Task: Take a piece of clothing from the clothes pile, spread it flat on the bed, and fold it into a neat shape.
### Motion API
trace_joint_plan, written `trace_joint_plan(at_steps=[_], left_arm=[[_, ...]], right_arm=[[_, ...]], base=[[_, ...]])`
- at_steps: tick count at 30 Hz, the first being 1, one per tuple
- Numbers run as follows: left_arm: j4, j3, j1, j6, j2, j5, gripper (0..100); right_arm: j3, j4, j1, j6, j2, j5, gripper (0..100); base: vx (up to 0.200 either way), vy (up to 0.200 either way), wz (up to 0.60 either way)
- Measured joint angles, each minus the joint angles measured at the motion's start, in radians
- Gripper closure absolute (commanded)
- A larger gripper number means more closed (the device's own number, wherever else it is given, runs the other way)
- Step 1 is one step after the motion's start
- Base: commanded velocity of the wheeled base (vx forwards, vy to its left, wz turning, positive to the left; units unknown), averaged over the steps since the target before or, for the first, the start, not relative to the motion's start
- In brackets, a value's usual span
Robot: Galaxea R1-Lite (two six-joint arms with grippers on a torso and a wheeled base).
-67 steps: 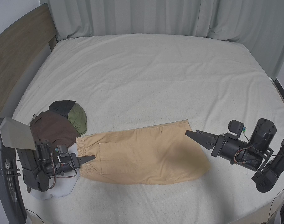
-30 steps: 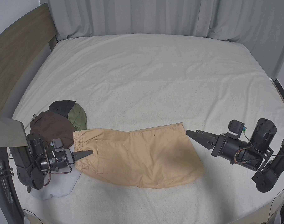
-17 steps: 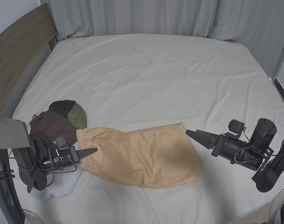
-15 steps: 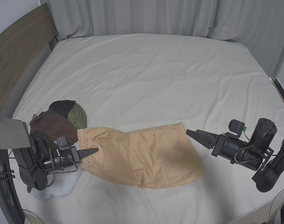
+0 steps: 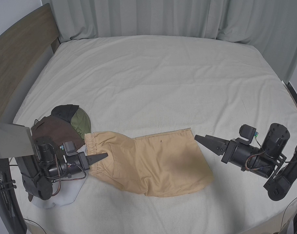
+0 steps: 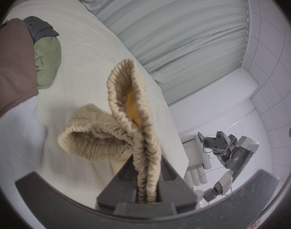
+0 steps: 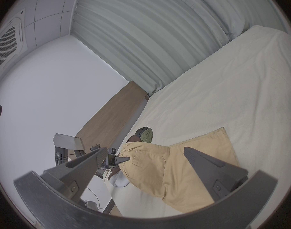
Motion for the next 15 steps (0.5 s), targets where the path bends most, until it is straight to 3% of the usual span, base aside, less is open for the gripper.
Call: trace_joint_plan(at_steps=[9, 15], left_arm=[[0.000, -0.025, -0.032, -0.009, -0.005, 0.029, 100], [0.000, -0.041, -0.061, -0.093, -0.020, 0.031, 100]], right_arm=[[-0.001, 0.000, -0.001, 0.000, -0.005, -0.002, 0], [-0.004, 0.000, -0.003, 0.000, -0.013, -0.005, 0]], base=[[0.000, 0.000, 0.00], [0.000, 0.000, 0.00]])
